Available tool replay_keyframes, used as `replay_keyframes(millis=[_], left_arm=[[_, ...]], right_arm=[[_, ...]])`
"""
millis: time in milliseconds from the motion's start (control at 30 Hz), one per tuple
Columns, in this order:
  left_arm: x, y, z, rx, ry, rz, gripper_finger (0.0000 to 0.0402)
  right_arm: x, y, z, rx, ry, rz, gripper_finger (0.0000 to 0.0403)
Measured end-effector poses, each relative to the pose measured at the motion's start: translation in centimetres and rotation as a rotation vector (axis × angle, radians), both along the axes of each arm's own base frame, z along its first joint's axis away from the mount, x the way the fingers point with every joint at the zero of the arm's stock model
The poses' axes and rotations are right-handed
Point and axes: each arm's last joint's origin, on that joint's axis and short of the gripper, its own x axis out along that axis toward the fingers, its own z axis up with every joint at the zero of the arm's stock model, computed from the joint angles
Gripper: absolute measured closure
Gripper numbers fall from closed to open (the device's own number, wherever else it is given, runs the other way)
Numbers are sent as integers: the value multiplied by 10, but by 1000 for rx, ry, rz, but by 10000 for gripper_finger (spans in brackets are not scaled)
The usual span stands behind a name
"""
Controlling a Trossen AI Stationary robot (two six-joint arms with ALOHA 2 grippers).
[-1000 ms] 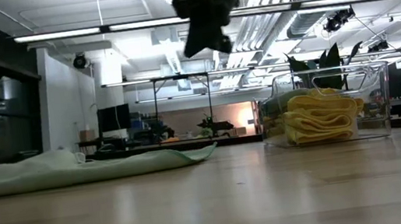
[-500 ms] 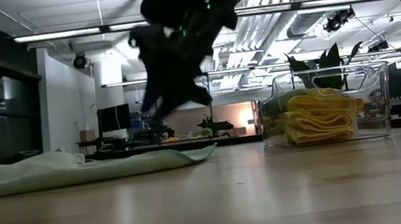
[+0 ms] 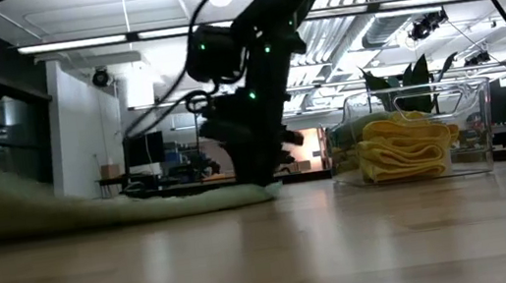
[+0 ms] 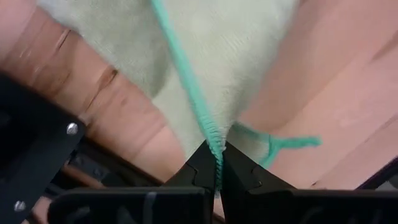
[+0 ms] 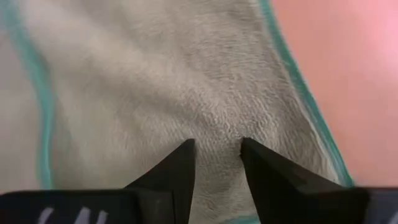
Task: Fold microfiber towels
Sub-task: Fold the green microfiber towel
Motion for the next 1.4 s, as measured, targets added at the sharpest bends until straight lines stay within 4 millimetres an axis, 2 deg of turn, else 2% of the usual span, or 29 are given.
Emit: replay_keyframes(millis=[167,367,433,500,667,767,867,1000,1233,1400], left_arm=[[7,8,0,25,-36,-11,401],[16,25,1,158,-99,0,401],[19,30,1,192,-115,9,401],[21,33,1,207,-129,11,401],[31,37,2,209,-194,12,401],[39,36,0,224,-256,28,401],[51,32,-6,231,-307,6,401],[65,24,-23,176,-288,-58,401],[77,-3,-64,-35,-86,-219,400],[76,-19,-89,-71,29,-274,400]], right_arm=[[-14,-33,2,-130,113,-105,274],[-32,-64,6,-102,201,-165,274],[-35,-68,13,-89,192,-159,274],[-38,-71,29,-99,161,-151,274],[-46,-74,61,-112,88,-151,274],[-47,-74,76,-56,4,-135,274],[-42,-72,79,83,-80,-81,274],[-35,-66,82,200,-173,-15,274],[-28,-55,84,250,-221,47,274],[-26,-51,84,247,-232,71,274]])
